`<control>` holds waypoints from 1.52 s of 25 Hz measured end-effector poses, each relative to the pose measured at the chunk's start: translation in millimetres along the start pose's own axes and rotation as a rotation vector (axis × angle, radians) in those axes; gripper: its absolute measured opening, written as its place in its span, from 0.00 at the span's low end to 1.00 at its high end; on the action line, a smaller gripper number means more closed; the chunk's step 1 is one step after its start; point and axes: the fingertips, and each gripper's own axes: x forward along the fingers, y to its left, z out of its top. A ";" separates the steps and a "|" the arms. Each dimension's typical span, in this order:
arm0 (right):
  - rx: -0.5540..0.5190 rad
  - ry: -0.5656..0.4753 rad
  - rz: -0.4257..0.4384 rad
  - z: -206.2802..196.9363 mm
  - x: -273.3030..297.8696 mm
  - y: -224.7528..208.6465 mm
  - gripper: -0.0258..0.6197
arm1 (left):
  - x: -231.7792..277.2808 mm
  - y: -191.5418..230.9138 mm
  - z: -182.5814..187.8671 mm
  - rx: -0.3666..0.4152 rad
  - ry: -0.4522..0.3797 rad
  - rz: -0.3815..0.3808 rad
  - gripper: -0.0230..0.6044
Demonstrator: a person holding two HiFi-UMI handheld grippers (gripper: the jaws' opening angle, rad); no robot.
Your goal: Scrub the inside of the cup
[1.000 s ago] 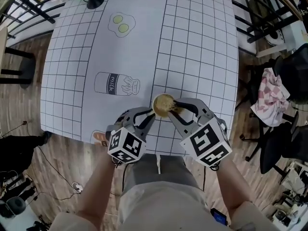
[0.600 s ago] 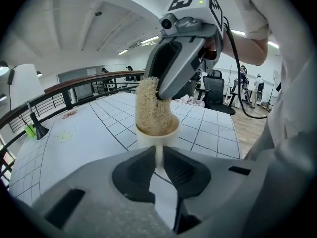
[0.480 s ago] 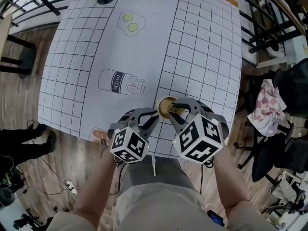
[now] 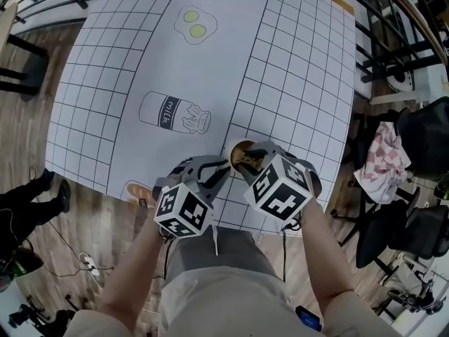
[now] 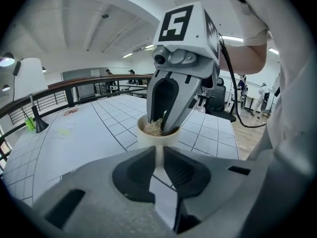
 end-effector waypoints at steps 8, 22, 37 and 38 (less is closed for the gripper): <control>0.098 -0.155 0.013 17.0 -59.8 -8.7 0.19 | 1.1 0.8 -0.3 -0.002 -0.004 -0.010 0.13; -0.125 0.033 -0.164 1.9 -13.3 -8.2 0.19 | 1.9 -2.0 3.6 -0.029 -0.048 0.004 0.13; 0.068 -0.156 -0.037 22.5 -68.9 -12.6 0.18 | -0.5 -2.2 -1.6 -0.054 -0.033 0.013 0.13; 0.018 -0.139 -0.077 23.8 -70.6 -14.2 0.19 | -0.6 -1.7 -1.5 -0.057 -0.035 0.011 0.13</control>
